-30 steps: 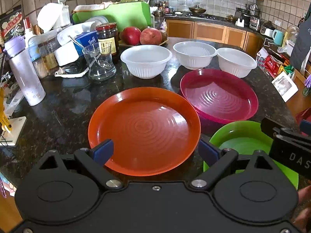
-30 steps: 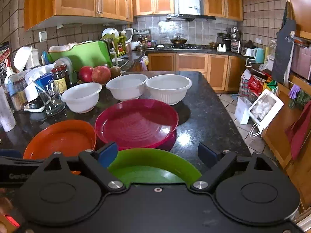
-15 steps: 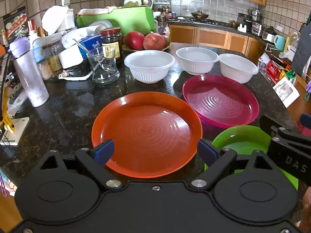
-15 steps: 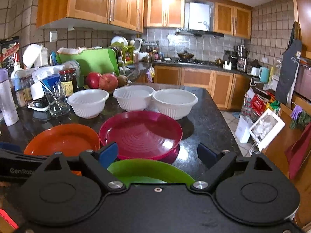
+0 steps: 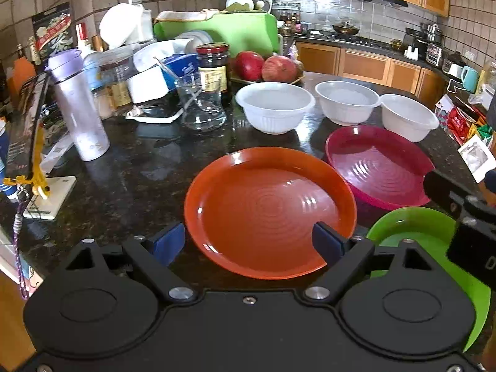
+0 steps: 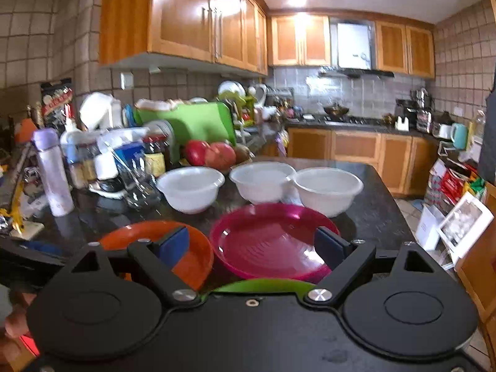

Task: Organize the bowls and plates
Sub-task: 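Move the left tool toward the rim of the orange plastic plate, then close the left tool fingers on the orange plate rim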

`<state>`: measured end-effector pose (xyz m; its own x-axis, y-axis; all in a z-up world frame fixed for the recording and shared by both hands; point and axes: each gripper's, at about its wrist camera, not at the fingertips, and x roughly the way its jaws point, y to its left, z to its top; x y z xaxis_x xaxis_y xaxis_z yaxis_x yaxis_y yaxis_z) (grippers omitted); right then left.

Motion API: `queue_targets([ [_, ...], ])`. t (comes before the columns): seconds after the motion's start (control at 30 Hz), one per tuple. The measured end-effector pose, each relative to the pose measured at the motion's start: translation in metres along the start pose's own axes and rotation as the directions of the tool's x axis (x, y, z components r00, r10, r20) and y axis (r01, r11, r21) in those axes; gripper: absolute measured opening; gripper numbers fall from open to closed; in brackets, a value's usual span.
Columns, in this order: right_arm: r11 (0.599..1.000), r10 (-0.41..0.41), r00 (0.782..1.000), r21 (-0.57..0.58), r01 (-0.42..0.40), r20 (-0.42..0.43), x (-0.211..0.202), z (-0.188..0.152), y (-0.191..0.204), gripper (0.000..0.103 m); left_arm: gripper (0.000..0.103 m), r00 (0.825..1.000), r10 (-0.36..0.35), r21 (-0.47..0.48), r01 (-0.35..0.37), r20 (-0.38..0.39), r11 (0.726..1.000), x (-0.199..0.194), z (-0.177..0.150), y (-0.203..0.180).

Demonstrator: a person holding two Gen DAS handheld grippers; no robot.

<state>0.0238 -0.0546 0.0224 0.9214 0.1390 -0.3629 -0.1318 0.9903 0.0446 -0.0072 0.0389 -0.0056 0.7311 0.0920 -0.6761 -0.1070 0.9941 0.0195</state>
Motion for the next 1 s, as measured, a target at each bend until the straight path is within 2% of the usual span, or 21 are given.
queue_targets([
  [0.17,1.0,-0.008,1.0,-0.015,0.009,0.029,0.001,0.003,0.01,0.092,0.089,0.999,0.033,0.0,-0.033,0.009,0.999,0.0,0.002,0.013],
  [0.3,0.999,0.021,0.999,0.025,-0.02,-0.034,0.009,0.006,0.015,0.091,0.089,0.999,0.052,0.022,-0.052,0.017,0.998,0.005,0.005,0.024],
  [0.43,0.997,0.045,0.996,0.063,-0.04,-0.08,0.017,0.007,0.023,0.091,0.087,1.0,0.019,0.037,-0.018,-0.004,0.999,0.013,0.01,0.037],
  [0.67,0.999,-0.028,0.995,0.03,0.031,-0.093,0.024,0.006,0.042,0.09,0.079,0.997,-0.058,0.09,0.063,-0.056,0.994,0.027,0.019,0.057],
  [0.87,0.996,-0.037,0.985,0.077,0.051,-0.17,0.037,0.0,0.046,0.079,0.07,0.992,-0.098,0.138,0.109,-0.079,0.984,0.039,0.024,0.073],
  [0.93,0.995,-0.048,0.979,0.081,0.065,-0.197,0.043,-0.003,0.049,0.072,0.065,0.99,-0.111,0.143,0.123,-0.087,0.982,0.043,0.024,0.077],
  [1.0,0.995,-0.045,0.974,0.08,0.064,-0.222,0.048,-0.005,0.052,0.066,0.064,0.986,-0.125,0.152,0.141,-0.108,0.978,0.048,0.025,0.079],
])
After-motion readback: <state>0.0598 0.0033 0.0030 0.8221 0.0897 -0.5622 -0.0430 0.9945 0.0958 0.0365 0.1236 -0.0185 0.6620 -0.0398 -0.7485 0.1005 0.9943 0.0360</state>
